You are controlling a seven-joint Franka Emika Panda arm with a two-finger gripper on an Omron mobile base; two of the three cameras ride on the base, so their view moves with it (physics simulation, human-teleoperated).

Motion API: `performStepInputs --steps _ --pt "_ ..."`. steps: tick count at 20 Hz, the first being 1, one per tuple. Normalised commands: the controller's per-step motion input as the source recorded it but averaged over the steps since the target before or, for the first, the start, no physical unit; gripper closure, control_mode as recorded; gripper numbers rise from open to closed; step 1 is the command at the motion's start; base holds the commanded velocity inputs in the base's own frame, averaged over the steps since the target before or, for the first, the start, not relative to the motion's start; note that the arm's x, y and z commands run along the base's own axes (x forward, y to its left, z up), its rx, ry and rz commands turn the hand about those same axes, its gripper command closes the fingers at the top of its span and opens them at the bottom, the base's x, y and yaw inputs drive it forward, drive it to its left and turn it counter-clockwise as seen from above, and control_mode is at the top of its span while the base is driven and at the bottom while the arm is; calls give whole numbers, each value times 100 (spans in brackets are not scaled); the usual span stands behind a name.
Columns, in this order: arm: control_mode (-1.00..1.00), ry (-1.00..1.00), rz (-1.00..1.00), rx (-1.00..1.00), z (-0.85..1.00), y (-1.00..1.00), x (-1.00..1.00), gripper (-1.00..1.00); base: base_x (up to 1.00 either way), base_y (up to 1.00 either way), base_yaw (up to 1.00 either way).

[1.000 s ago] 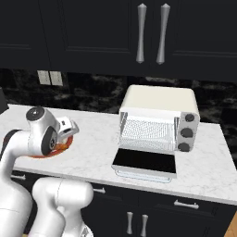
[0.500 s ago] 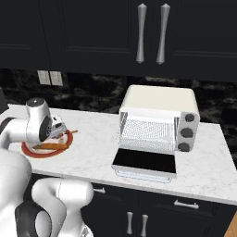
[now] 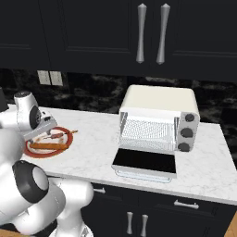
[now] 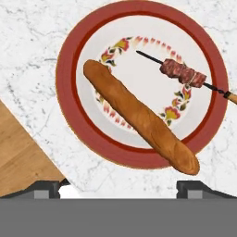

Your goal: Pick up the kebab skewer and baguette bread, and place them inside the toaster oven. Close the toaster oven door and start by setting the timer.

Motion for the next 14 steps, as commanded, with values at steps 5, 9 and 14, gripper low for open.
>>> performStepInputs --steps 5,9,14 --pt "-100 7 0 -1 -22 15 24 -100 0 0 0" --pt "-100 8 0 0 -24 6 16 -100 0 0 0" --pt "-100 1 0 0 -26 1 6 -100 0 0 0"
